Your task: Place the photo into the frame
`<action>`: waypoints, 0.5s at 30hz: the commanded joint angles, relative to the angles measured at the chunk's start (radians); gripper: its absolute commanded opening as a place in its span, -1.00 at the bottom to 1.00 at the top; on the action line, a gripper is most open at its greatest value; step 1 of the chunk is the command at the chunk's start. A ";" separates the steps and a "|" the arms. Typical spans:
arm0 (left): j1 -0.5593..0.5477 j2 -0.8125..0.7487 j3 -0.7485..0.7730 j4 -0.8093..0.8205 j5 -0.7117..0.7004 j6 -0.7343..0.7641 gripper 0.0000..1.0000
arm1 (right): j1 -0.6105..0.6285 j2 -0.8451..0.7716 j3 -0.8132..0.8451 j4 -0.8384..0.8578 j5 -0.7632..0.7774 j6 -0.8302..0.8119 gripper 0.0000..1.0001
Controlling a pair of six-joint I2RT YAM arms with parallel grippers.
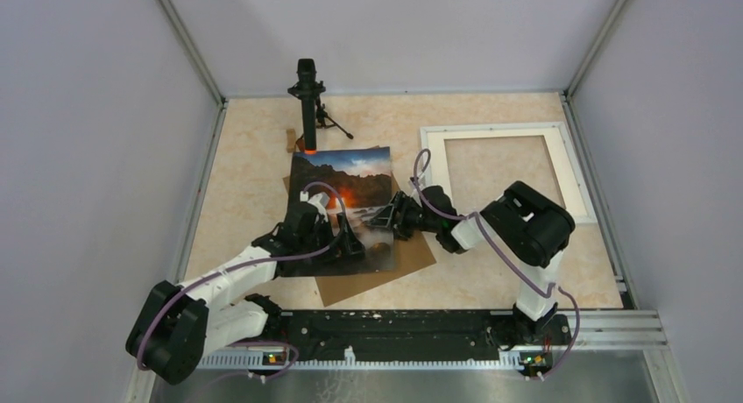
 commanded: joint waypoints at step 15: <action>-0.001 -0.068 -0.069 -0.027 0.009 0.054 0.95 | -0.137 0.247 0.409 -0.028 -0.268 -0.305 -0.33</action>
